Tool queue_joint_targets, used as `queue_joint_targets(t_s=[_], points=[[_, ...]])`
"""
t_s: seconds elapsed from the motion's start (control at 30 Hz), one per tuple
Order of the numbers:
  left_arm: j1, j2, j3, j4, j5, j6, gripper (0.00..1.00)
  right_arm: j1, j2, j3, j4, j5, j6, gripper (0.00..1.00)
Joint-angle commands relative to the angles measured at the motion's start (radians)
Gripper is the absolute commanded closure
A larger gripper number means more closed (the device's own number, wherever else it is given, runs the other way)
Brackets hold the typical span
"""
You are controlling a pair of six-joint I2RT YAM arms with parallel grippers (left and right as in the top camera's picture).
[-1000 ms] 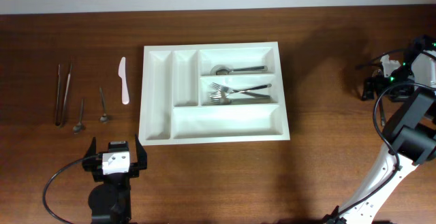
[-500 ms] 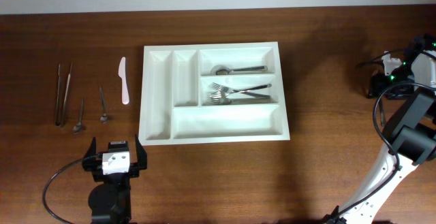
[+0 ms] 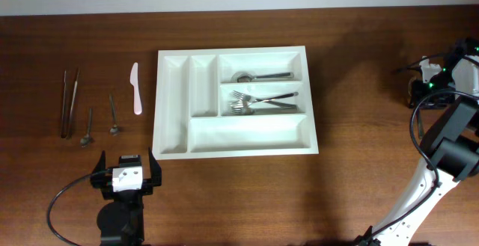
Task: Pack container
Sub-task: 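Lower the right gripper onto the spoon's neck and close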
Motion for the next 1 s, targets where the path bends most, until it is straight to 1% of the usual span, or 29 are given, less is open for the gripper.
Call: queue_joint_targets(t_s=[0.0, 0.27, 0.33, 0.4, 0.87, 0.97], points=[[-0.005, -0.008, -0.006, 0.003, 0.010, 0.008, 0.01, -0.008, 0.019, -0.010, 0.003, -0.008, -0.003, 0.72], [-0.005, -0.008, -0.006, 0.003, 0.010, 0.008, 0.01, -0.008, 0.019, -0.010, 0.003, 0.002, -0.003, 0.74], [-0.005, -0.008, -0.006, 0.003, 0.010, 0.008, 0.01, -0.008, 0.019, -0.010, 0.003, 0.015, -0.003, 0.78], [-0.005, -0.008, -0.006, 0.003, 0.010, 0.008, 0.01, -0.008, 0.019, -0.010, 0.003, 0.022, -0.003, 0.80], [-0.005, -0.008, -0.006, 0.003, 0.010, 0.008, 0.01, -0.007, 0.019, -0.010, 0.003, 0.022, -0.003, 0.81], [-0.005, -0.008, -0.006, 0.003, 0.010, 0.008, 0.01, -0.007, 0.019, -0.010, 0.004, 0.022, -0.003, 0.86]])
